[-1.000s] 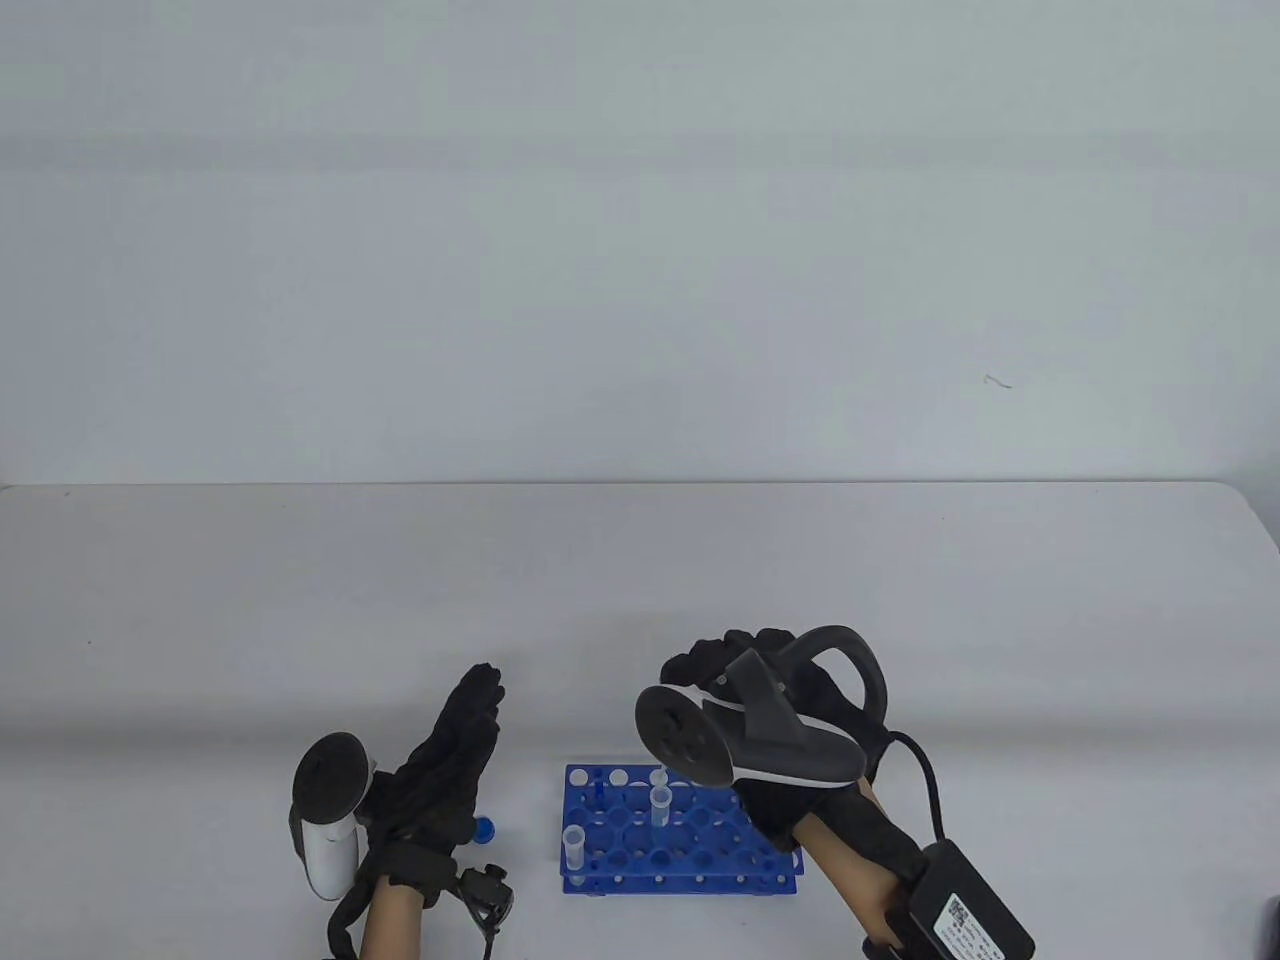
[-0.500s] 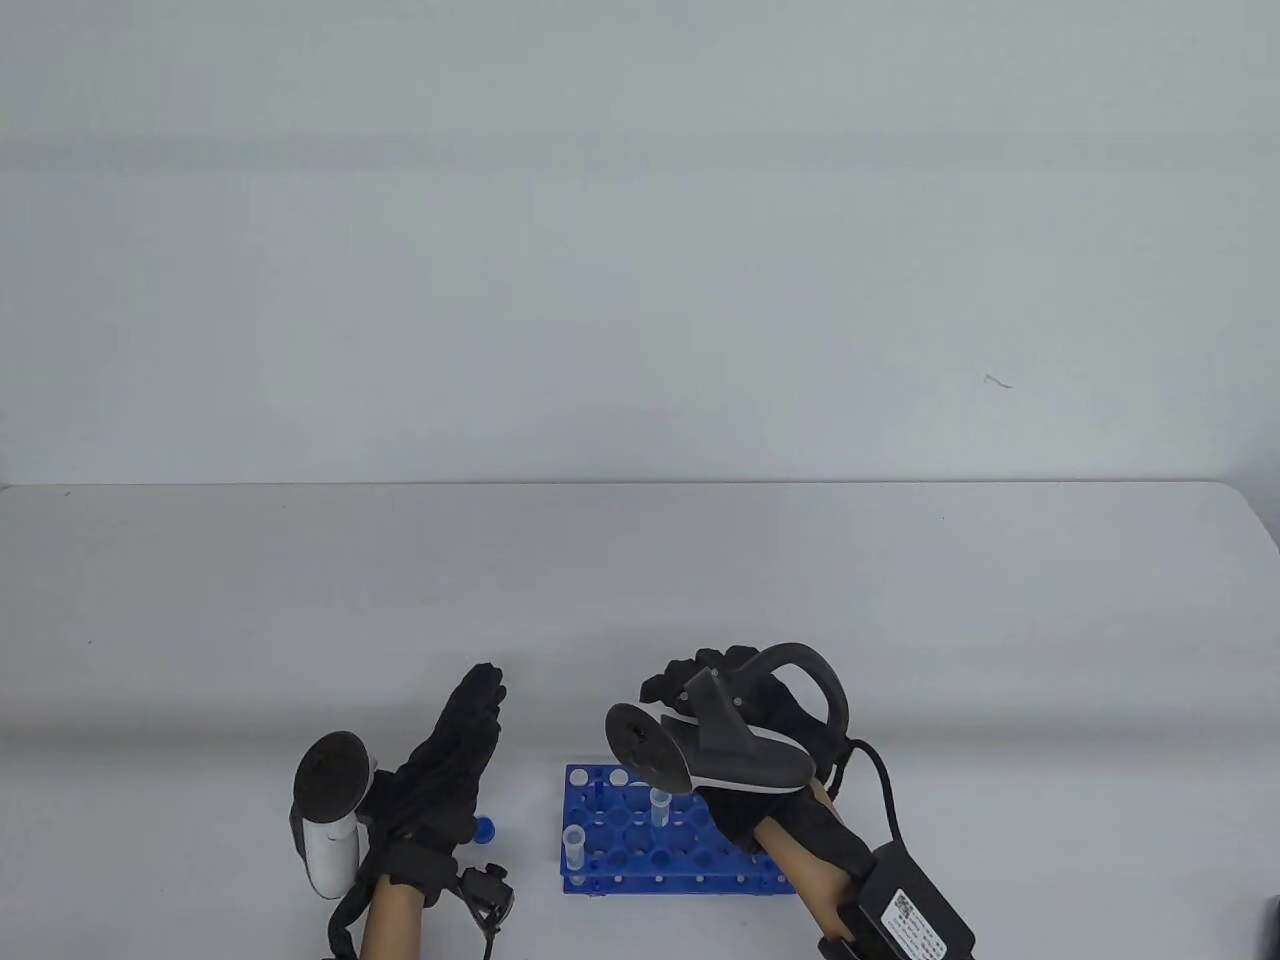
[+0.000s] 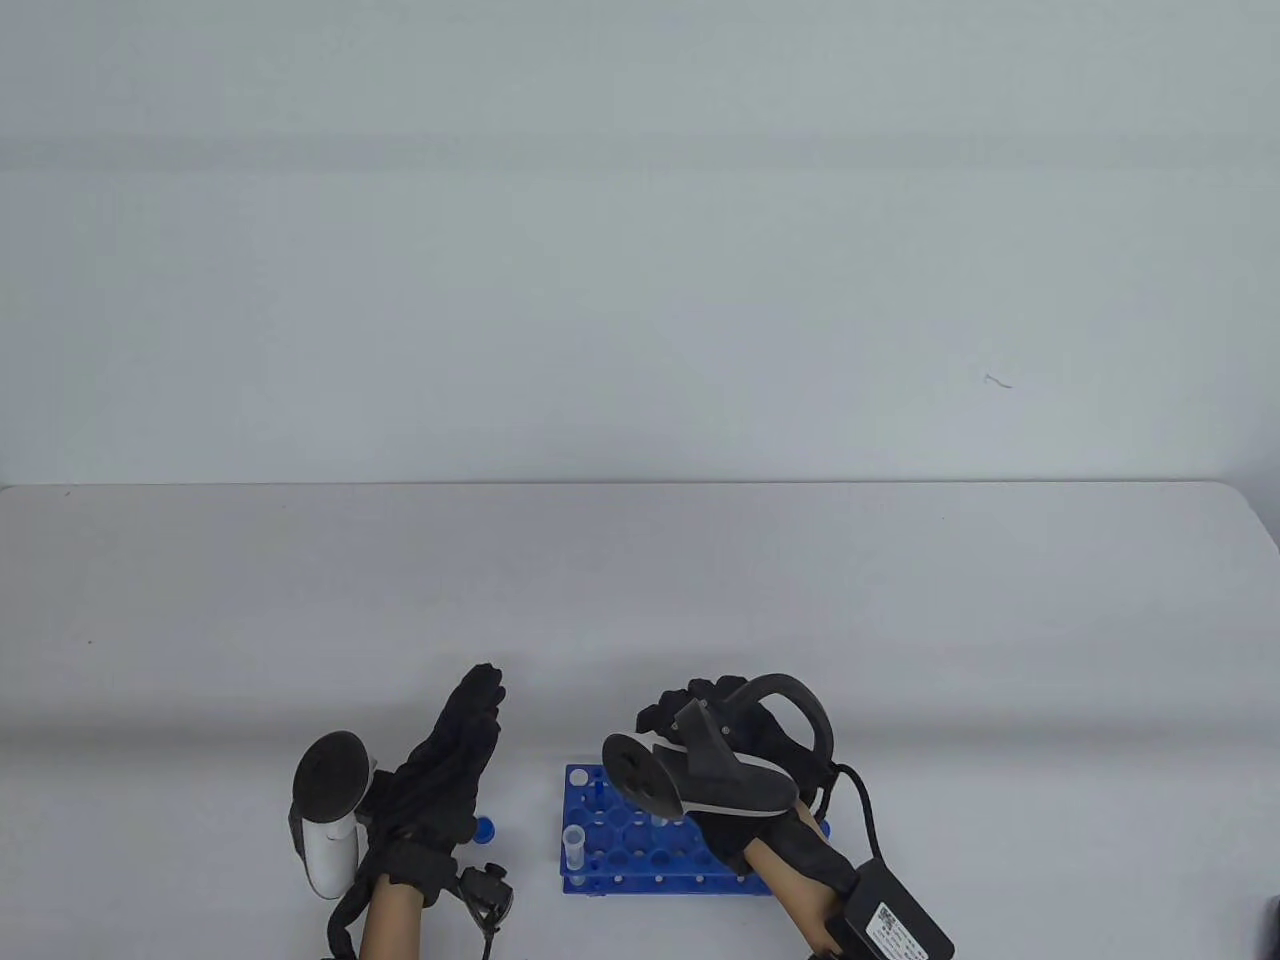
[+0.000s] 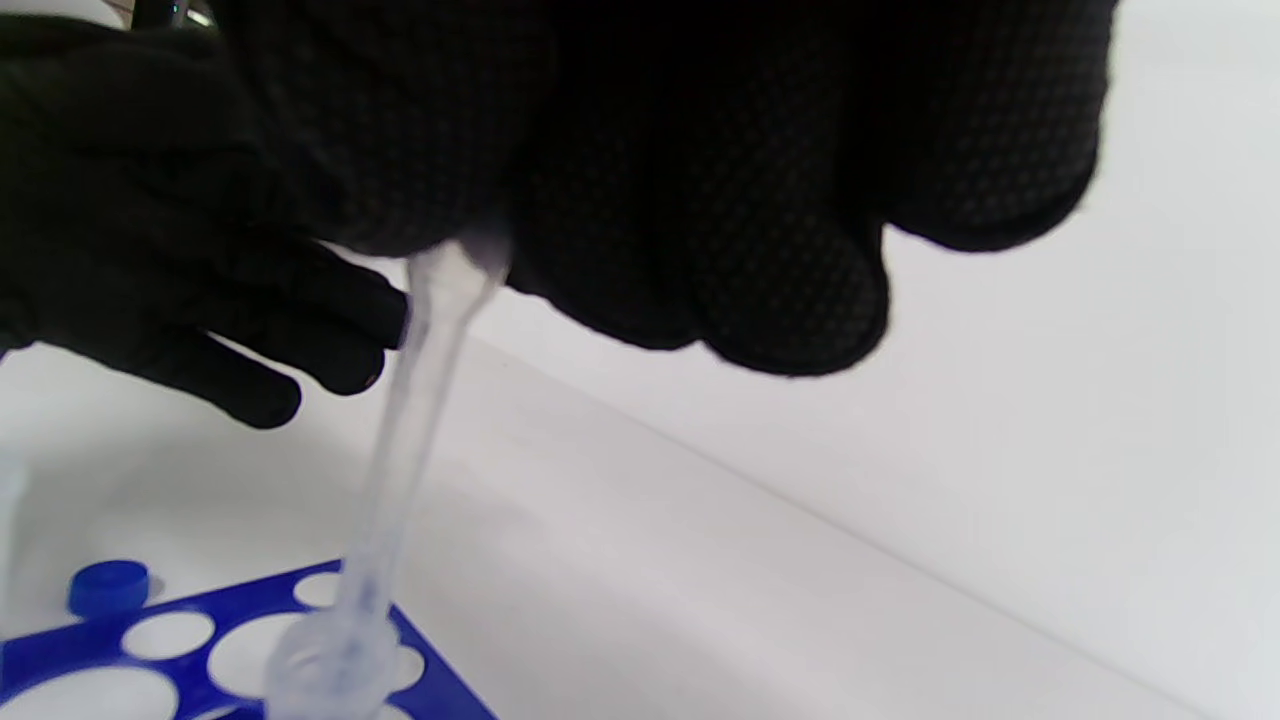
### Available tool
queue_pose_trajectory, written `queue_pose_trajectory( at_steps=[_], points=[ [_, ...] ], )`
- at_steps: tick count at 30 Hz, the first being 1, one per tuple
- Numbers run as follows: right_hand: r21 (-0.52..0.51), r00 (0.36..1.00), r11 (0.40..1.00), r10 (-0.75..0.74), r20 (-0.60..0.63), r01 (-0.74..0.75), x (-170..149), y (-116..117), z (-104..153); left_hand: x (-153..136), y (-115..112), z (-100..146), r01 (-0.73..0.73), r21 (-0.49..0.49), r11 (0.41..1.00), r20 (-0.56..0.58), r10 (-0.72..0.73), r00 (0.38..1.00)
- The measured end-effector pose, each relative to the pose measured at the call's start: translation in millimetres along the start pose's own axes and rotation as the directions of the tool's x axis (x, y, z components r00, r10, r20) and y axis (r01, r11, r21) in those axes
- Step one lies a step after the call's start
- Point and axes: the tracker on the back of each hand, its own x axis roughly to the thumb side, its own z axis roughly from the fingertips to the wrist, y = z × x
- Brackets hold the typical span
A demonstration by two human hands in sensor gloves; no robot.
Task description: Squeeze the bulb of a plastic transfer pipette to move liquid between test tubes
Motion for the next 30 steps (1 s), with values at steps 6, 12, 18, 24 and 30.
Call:
queue_pose_trajectory(
  at_steps=[6,12,18,24,30],
  points=[
    [0.013,1.000,1.000,-0.005,0.009,0.005,5,12,-2,0,-1,1,-0.001,0.003,1.000,0.000,0.001,1.000],
    [0.019,1.000,1.000,0.009,0.004,-0.009,7,14,-1,-1,-1,2,0.007,0.000,1.000,-0.004,-0.007,1.000],
    [0.053,1.000,0.998,-0.014,-0.010,0.014,5,18,0,-1,-1,2,0.008,0.002,1.000,-0.004,-0.008,1.000],
    [0.060,0.999,0.997,-0.042,-0.020,0.043,2,17,1,-1,-1,2,0.010,0.000,1.000,-0.004,-0.010,1.000],
    [0.060,0.996,0.995,-0.078,-0.032,0.080,-2,18,1,-1,-2,2,0.011,0.000,1.000,-0.005,-0.011,1.000]
  ],
)
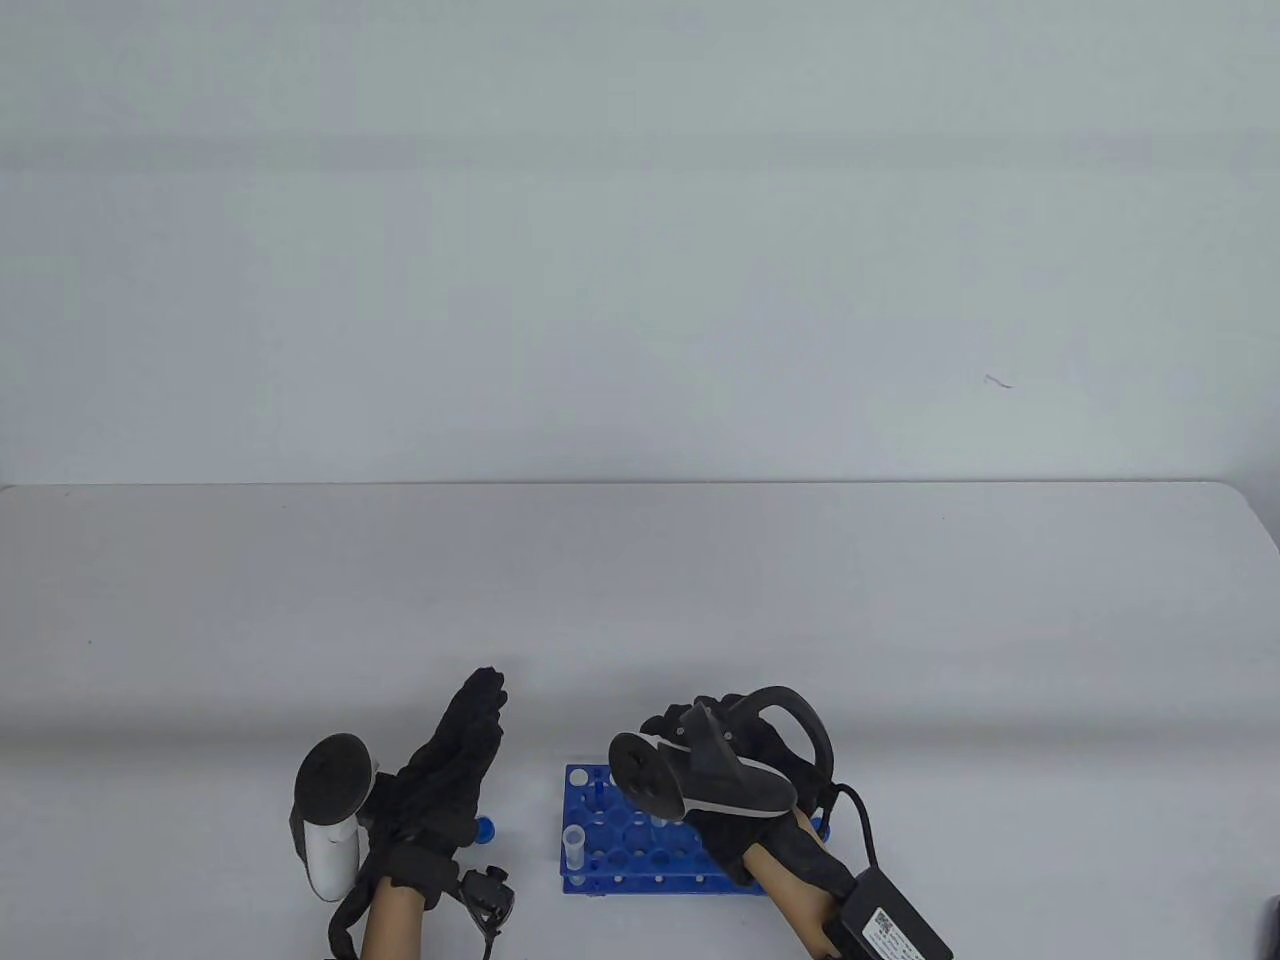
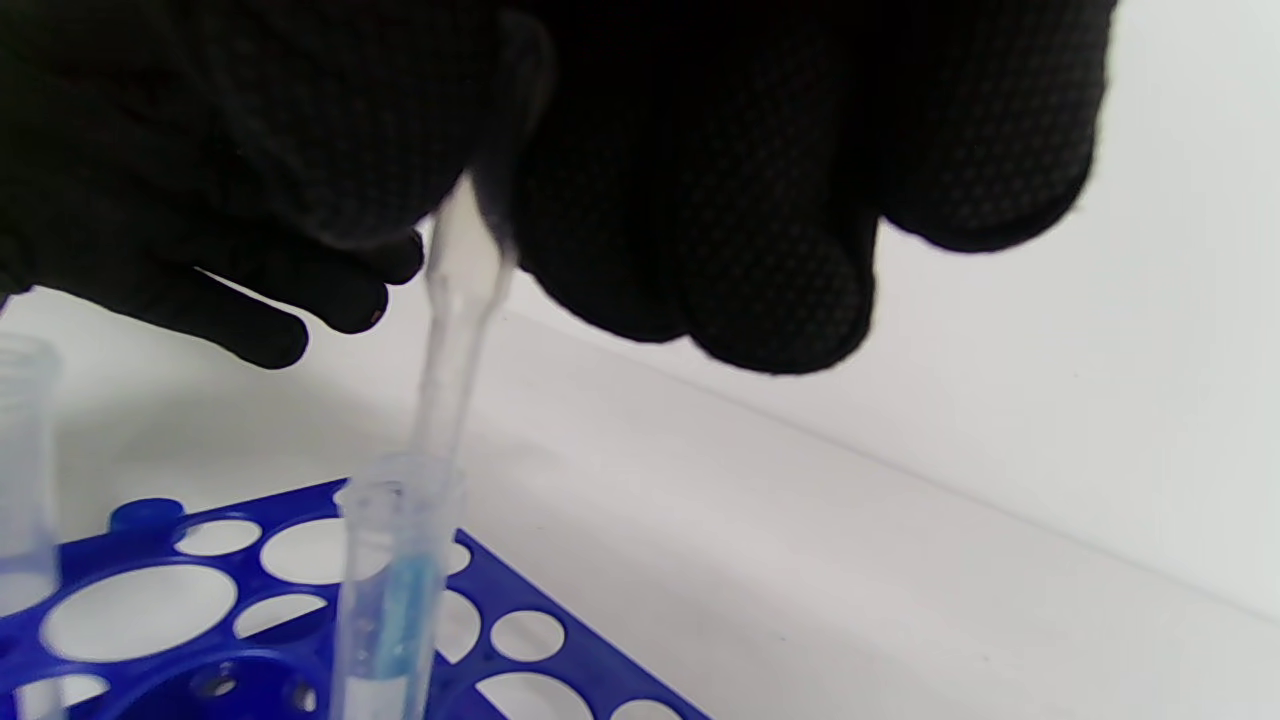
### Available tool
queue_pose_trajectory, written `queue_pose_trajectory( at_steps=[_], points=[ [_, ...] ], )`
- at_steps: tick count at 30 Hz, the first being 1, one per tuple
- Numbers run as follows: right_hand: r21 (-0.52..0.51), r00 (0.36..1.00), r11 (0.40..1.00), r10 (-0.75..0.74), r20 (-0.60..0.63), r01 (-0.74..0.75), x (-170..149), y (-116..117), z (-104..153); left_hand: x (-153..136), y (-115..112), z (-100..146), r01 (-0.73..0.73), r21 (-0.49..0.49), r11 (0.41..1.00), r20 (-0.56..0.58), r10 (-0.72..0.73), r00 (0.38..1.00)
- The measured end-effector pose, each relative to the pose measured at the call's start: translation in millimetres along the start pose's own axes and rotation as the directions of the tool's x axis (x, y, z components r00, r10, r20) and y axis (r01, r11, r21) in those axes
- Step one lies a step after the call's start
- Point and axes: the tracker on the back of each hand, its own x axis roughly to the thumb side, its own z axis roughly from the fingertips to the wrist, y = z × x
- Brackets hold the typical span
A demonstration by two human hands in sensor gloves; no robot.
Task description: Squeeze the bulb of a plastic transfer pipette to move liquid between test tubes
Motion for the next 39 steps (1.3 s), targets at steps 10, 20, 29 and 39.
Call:
queue_pose_trajectory(
  at_steps=[10,20,29,39],
  points=[
    [-0.005,0.998,0.998,-0.064,-0.010,0.064,-9,-14,5,0,0,0,0.001,0.000,1.000,-0.001,-0.001,1.000],
    [-0.141,0.981,0.973,-0.189,-0.043,0.181,-41,-69,39,0,0,0,0.006,-0.001,1.000,-0.001,-0.006,1.000],
    [-0.266,0.965,0.928,-0.256,0.049,0.260,-31,-94,56,0,1,0,0.015,0.002,1.000,-0.002,-0.015,1.000],
    [-0.200,0.971,0.957,-0.179,0.157,0.209,18,-77,36,1,1,0,0.016,-0.002,1.000,0.001,-0.016,1.000]
  ],
)
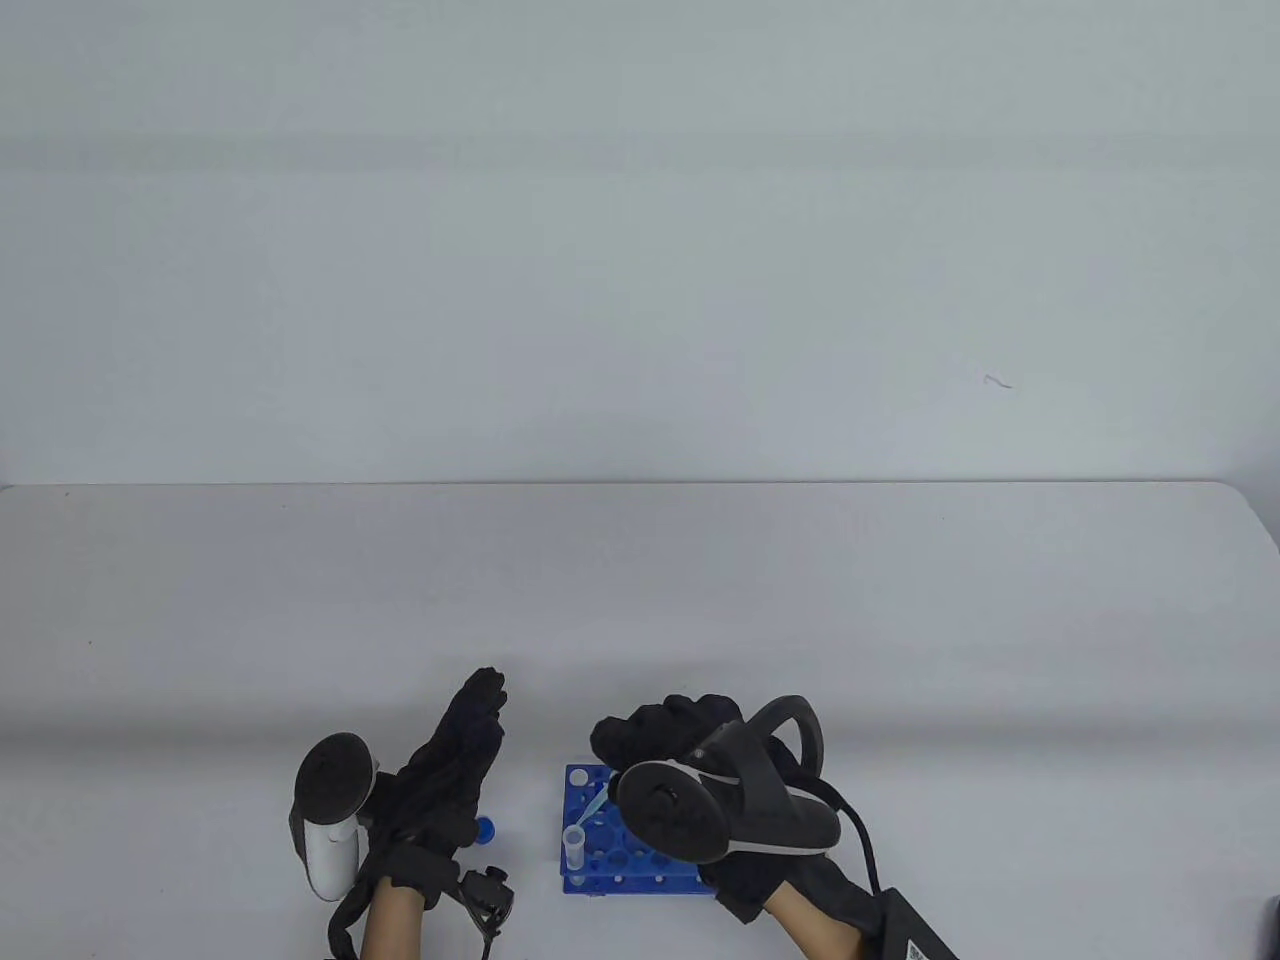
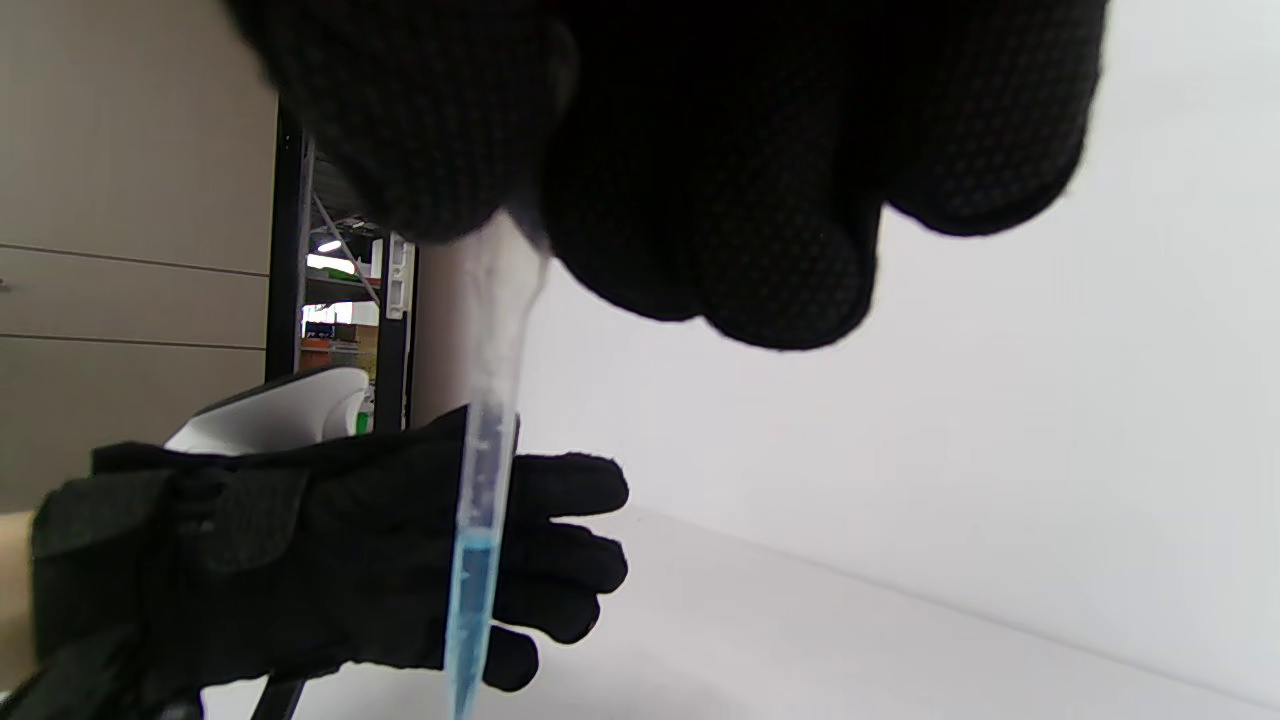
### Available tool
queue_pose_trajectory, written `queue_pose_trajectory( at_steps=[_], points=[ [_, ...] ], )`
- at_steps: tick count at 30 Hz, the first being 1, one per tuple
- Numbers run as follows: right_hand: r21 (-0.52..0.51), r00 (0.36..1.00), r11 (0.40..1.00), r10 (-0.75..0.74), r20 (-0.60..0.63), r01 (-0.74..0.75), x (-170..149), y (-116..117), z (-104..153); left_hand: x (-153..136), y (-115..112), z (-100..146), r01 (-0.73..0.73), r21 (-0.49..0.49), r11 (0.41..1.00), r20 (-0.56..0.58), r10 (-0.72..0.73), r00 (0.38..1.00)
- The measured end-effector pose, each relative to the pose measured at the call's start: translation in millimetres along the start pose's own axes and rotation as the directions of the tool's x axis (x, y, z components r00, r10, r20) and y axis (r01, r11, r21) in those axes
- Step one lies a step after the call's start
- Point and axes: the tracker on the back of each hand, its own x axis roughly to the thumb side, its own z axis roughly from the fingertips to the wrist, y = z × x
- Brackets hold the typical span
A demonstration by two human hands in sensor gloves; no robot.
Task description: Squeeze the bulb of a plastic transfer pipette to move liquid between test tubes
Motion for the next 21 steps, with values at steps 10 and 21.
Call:
queue_pose_trajectory(
  at_steps=[10,21],
  points=[
    [0.045,0.999,0.998,0.033,0.023,-0.034,9,23,-8,0,0,0,0.001,-0.002,1.000,0.001,-0.001,1.000],
    [0.047,0.994,0.994,0.096,0.054,-0.098,19,39,-11,0,0,0,0.002,-0.001,1.000,0.000,-0.002,1.000]
  ],
)
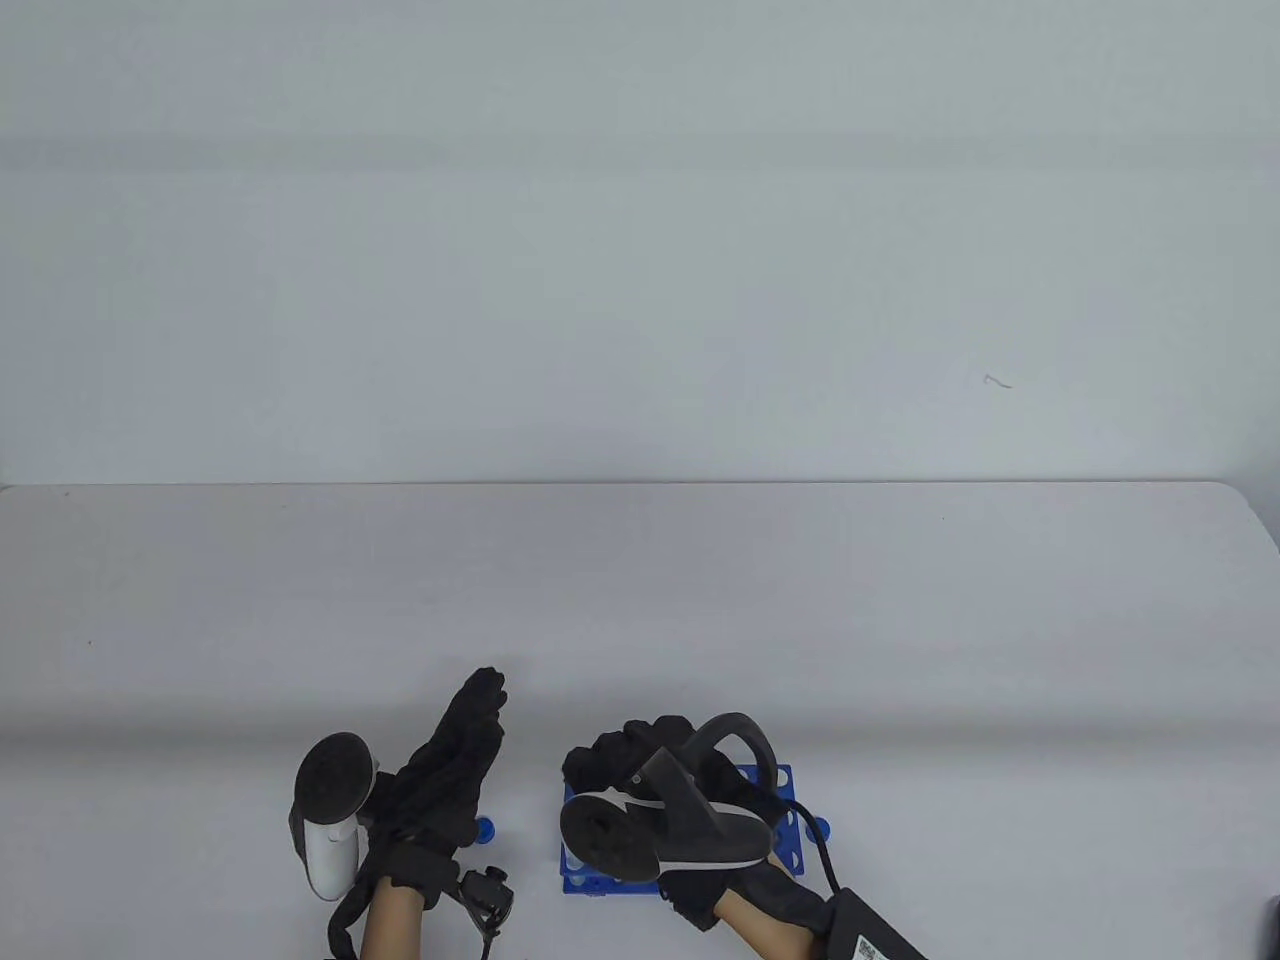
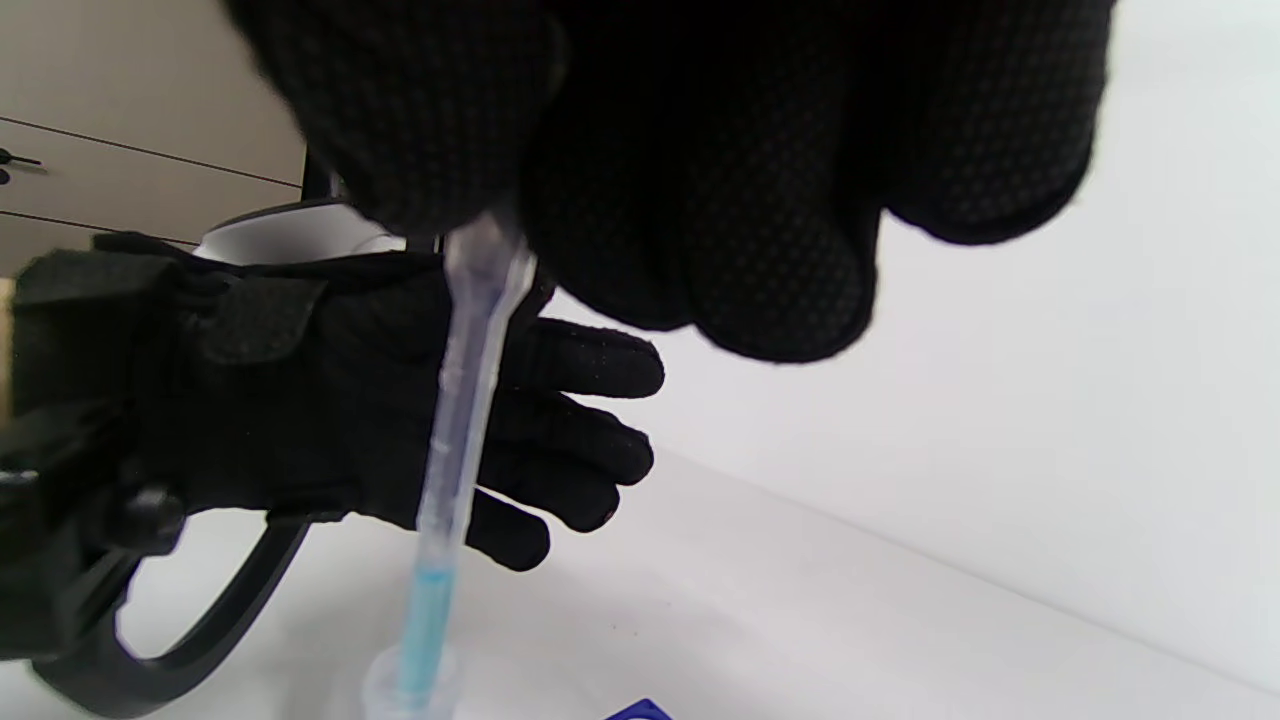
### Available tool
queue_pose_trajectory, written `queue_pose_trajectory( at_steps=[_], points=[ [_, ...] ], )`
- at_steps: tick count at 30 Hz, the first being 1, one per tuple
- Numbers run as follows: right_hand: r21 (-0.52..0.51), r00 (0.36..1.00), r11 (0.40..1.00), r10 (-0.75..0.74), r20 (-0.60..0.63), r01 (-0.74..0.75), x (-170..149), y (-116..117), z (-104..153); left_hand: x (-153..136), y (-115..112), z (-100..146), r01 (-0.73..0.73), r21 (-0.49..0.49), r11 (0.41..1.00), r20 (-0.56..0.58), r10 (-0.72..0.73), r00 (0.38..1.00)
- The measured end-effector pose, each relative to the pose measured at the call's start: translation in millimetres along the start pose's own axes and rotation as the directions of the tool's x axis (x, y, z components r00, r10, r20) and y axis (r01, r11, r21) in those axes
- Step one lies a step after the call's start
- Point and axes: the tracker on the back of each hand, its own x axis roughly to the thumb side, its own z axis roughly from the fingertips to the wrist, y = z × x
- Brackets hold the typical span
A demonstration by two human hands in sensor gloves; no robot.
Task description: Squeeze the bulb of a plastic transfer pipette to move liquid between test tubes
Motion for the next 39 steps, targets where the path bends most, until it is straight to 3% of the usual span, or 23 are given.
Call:
queue_pose_trajectory(
  at_steps=[13,28,39],
  points=[
    [-0.084,0.996,0.993,0.089,0.025,-0.087,6,9,-1,0,0,0,0.000,0.001,1.000,0.000,0.000,1.000],
    [-0.111,0.994,0.989,0.104,0.036,-0.100,6,11,-1,0,0,0,-0.002,0.000,1.000,0.002,0.002,1.000],
    [0.004,0.999,0.999,-0.049,-0.023,0.049,-11,2,2,0,0,0,-0.002,0.001,1.000,0.002,0.002,1.000]
  ],
)
